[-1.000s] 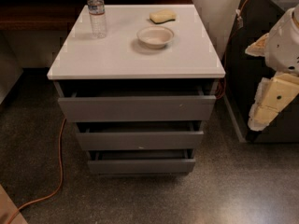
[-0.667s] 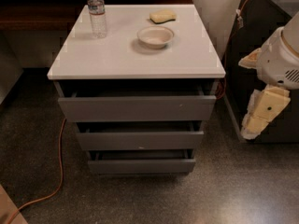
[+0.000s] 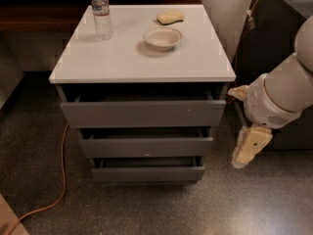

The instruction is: Open bottom drawer

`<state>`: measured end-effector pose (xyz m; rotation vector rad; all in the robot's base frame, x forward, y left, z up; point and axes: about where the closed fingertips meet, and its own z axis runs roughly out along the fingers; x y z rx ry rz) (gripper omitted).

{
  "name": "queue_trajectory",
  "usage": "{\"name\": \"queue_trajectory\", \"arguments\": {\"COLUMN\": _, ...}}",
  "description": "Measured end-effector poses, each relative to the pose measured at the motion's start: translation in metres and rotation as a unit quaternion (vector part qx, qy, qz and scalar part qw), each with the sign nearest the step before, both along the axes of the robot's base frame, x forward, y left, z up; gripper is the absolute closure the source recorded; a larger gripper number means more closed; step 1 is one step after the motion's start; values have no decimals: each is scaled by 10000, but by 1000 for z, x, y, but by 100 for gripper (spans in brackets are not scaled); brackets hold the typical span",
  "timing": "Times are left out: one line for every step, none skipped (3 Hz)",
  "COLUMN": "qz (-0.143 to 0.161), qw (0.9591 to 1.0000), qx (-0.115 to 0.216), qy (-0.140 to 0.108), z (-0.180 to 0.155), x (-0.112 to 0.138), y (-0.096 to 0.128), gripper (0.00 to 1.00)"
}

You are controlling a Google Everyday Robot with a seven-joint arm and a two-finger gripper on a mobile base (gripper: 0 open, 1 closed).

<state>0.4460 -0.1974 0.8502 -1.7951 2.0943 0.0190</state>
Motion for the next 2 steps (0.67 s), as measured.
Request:
{"name": "queue_trajectory", "arguments": {"qz": 229, "qw": 9997, "qx": -107, "qy": -51, "z": -42, "x": 1, "y": 13, "gripper": 0}}
{"name": "queue_trajectory", "arguments": {"qz": 389, "qw": 9990, "qx": -39, "qy": -227, "z": -92, "x": 5, "y": 25, "gripper": 0}}
